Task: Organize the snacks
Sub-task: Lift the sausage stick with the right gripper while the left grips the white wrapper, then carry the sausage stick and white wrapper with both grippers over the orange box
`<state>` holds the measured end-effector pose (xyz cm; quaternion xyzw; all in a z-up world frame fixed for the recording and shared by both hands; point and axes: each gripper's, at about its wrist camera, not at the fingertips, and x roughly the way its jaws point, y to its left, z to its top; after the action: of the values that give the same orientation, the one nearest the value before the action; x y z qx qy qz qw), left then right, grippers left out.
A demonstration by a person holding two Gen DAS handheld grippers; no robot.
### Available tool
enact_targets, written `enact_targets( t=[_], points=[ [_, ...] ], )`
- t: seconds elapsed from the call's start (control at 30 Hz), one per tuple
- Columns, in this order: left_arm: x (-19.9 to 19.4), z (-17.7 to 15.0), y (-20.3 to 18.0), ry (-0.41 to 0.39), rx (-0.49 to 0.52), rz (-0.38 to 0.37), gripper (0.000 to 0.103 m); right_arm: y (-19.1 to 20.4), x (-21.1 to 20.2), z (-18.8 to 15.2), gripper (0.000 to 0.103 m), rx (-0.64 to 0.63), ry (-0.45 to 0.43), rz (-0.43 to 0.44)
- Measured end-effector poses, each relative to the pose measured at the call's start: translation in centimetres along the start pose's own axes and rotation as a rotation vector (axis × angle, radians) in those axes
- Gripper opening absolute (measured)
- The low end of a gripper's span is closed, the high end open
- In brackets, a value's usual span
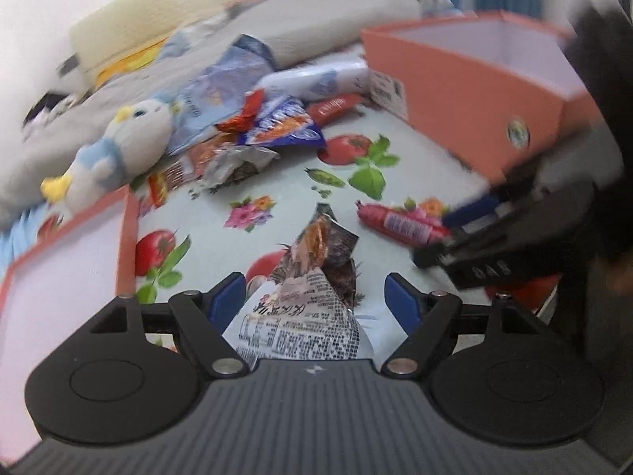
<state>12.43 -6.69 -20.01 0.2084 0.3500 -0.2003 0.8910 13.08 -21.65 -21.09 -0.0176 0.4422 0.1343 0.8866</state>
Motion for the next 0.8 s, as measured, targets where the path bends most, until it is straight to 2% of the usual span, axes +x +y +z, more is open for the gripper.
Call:
enact_targets(
  t=[0.1,0.17,0.23,0.43,0.53,0.57,0.63,0.8],
  points=[
    [1.9,0.1,-0.4,0.038,0.049,0.022,0.081,-0.2,0.7,0.8,0.030,0.007,0.007,-0.015],
    [2.6,0.1,-0.3,0.050,0.043,0.008,0.081,-0.4,0.8,1.0,0.024,0.024,0.019,-0.017],
    [3.4,0.2,0.1,0.068,0.005,-0.019,0.081,-0.1,0.8,1.0,0.024,-0.007,0.026,-0.021],
    [5.2,0.2,0.3,0.079,-0.059,0.015,0.078,-0.3,0.0,0.2,0.023,0.016,0.020,-0.044],
    [5.6,0.4,1.0,0.108,-0.158,-0.002,0.069,-0.3,-0.3,0.0,0.023,0.038,0.018,-0.055],
    [5.5,0.6,1.2,0.124,-0.198,-0.004,0.062,-0.4,-0.5,0.0,0.023,0.047,0.018,-0.059],
    [5.4,0.9,1.0,0.132,-0.216,0.015,0.054,-0.5,-0.8,0.0,0.023,0.068,0.013,-0.063],
    [4.9,0.8,1.2,0.123,-0.286,0.032,0.042,-0.7,-1.5,0.1,0.023,0.104,0.007,-0.062]
  ],
)
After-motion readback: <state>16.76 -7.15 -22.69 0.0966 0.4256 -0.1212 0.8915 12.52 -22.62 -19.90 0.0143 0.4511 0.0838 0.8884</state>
